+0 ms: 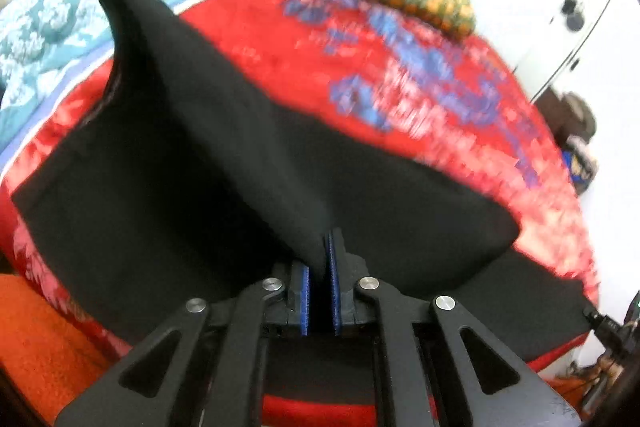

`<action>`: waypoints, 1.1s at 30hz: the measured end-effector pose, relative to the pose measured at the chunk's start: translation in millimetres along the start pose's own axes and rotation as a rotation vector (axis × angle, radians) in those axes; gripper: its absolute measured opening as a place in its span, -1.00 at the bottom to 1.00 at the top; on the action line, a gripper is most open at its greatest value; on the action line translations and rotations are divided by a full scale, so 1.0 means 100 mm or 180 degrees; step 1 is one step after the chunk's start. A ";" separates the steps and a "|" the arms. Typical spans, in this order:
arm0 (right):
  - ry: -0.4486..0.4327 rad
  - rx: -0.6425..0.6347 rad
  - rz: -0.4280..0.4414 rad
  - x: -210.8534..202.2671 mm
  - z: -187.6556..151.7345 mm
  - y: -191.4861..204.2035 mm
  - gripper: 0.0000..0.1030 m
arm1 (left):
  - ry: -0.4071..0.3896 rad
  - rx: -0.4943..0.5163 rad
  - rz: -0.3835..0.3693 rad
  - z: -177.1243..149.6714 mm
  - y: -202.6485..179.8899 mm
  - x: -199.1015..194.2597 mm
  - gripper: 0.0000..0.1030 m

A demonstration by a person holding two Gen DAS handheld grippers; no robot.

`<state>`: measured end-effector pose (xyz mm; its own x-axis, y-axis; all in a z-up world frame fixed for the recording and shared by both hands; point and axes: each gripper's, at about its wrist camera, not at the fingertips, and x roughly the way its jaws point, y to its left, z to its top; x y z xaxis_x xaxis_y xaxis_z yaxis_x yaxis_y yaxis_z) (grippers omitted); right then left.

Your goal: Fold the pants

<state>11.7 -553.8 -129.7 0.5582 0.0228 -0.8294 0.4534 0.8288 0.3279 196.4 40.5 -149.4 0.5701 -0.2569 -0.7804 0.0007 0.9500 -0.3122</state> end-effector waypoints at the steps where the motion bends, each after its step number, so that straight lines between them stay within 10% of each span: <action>1: -0.0083 -0.0080 -0.0012 -0.07 0.06 0.04 -0.69 | -0.0069 -0.0014 -0.0043 0.03 -0.04 -0.08 -0.86; 5: -0.0572 -0.0377 -0.0043 -0.40 0.37 0.16 -0.70 | -0.0088 0.0139 -0.0023 -0.11 -0.18 -0.14 -0.87; 11: 0.0173 0.0069 -0.0421 0.12 0.09 -0.41 -0.69 | 0.0569 0.0187 0.0098 -0.55 -0.17 0.27 -0.87; 17: -0.0139 0.0012 -0.0401 -0.09 0.16 -0.39 -0.70 | 0.0524 0.0407 0.0083 -0.58 -0.32 0.18 -0.87; 33: 0.0162 0.0131 -0.0697 0.14 0.08 -0.51 -0.69 | 0.0934 0.0525 0.0180 -0.80 -0.27 0.38 -0.90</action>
<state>1.8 -600.6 -154.6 0.4079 -0.1262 -0.9042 0.5885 0.7936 0.1547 152.5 -8.7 -214.3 0.3122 -0.2204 -0.9241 0.1226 0.9739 -0.1909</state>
